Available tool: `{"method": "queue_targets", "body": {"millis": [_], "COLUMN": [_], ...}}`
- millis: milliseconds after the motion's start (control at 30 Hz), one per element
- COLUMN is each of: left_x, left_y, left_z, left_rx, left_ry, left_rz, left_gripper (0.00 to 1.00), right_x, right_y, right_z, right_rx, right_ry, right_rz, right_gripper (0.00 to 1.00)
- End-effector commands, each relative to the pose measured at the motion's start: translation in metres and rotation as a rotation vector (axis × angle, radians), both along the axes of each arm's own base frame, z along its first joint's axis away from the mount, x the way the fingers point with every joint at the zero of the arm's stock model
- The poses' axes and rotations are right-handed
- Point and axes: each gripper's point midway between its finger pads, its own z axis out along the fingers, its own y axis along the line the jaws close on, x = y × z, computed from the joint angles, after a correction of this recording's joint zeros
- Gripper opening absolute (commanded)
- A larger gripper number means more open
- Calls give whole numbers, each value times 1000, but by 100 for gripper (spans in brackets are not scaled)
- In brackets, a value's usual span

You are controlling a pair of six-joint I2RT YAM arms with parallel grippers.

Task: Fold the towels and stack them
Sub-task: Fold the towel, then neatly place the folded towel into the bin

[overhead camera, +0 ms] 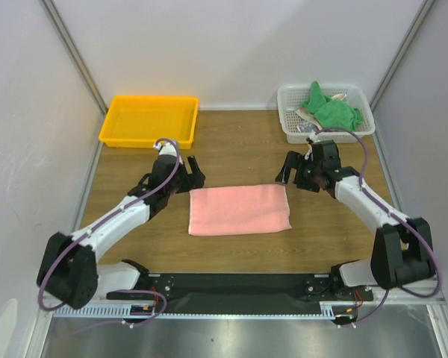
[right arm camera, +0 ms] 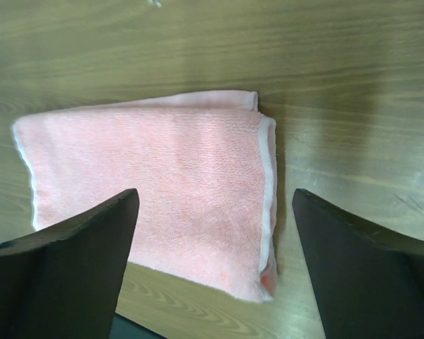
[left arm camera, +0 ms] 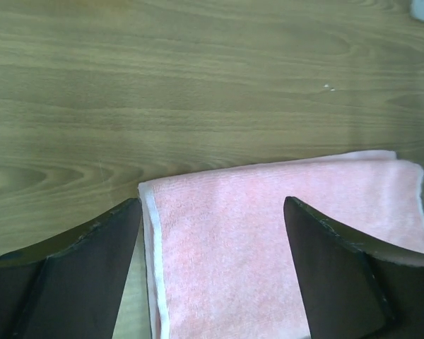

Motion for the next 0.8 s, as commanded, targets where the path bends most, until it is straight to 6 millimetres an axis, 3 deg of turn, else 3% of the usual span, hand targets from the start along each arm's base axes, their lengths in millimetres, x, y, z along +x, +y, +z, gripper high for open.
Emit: {"method": "queue_targets", "body": {"millis": [0, 200, 300, 767], "left_x": [-21, -63, -72, -75], "left_y": [10, 20, 20, 7], "left_z": [6, -46, -60, -97], "left_rx": [74, 32, 2, -33], "left_ry": [18, 150, 174, 224], "left_rz": [6, 67, 85, 81], "left_gripper": [88, 86, 84, 72], "right_x": [-8, -35, -41, -42], "right_y": [-16, -25, -24, -16], "right_z": [20, -14, -30, -77], "right_rx": [-52, -71, -59, -36], "right_ry": [-38, 36, 57, 132], "right_rz": [-42, -69, -69, -64], "right_gripper": [98, 99, 96, 87]}}
